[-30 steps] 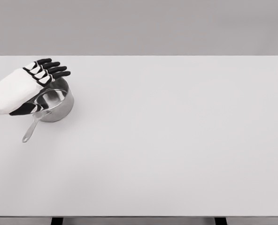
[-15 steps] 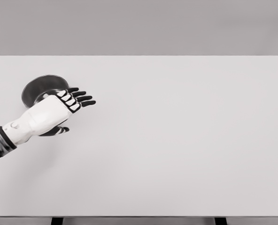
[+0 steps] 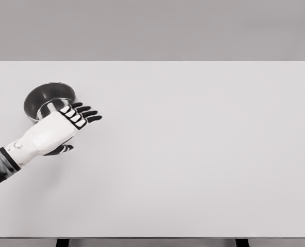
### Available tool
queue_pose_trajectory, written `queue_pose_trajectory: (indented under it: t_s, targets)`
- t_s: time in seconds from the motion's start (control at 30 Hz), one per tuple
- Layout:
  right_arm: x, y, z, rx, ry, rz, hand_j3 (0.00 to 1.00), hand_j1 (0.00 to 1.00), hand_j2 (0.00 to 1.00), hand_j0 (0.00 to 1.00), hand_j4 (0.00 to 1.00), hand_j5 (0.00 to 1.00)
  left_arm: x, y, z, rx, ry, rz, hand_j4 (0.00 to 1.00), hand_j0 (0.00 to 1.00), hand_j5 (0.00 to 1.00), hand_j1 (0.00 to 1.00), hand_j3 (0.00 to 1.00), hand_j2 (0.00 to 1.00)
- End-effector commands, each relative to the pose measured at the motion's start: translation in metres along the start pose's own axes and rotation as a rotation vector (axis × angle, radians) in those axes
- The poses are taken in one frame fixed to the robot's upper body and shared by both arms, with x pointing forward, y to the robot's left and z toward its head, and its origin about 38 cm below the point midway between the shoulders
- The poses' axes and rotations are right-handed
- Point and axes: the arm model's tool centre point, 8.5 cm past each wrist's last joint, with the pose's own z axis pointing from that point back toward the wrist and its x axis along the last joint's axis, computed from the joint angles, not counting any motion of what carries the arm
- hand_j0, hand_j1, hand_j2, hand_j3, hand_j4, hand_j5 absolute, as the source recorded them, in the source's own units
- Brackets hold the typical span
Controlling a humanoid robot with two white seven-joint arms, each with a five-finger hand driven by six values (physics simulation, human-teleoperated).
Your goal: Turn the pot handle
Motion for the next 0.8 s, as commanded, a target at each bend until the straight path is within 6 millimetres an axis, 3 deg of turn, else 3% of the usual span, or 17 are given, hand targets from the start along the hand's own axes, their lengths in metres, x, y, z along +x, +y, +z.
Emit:
queue_pose_trajectory:
  t_s: [0.0, 0.77]
  targets:
    - [0.000, 0.000, 0.000, 0.000, 0.000, 0.000, 1.00, 1.00, 1.00, 1.00, 1.00, 1.00, -0.006, 0.003, 0.004, -0.001, 0.028, -0.020, 1.00, 1.00, 1.00, 1.00, 1.00, 1.00]
    - [0.000, 0.000, 0.000, 0.000, 0.000, 0.000, 1.00, 1.00, 1.00, 1.00, 1.00, 1.00, -0.032, 0.007, 0.041, -0.002, 0.157, -0.040, 1.00, 1.00, 1.00, 1.00, 1.00, 1.00]
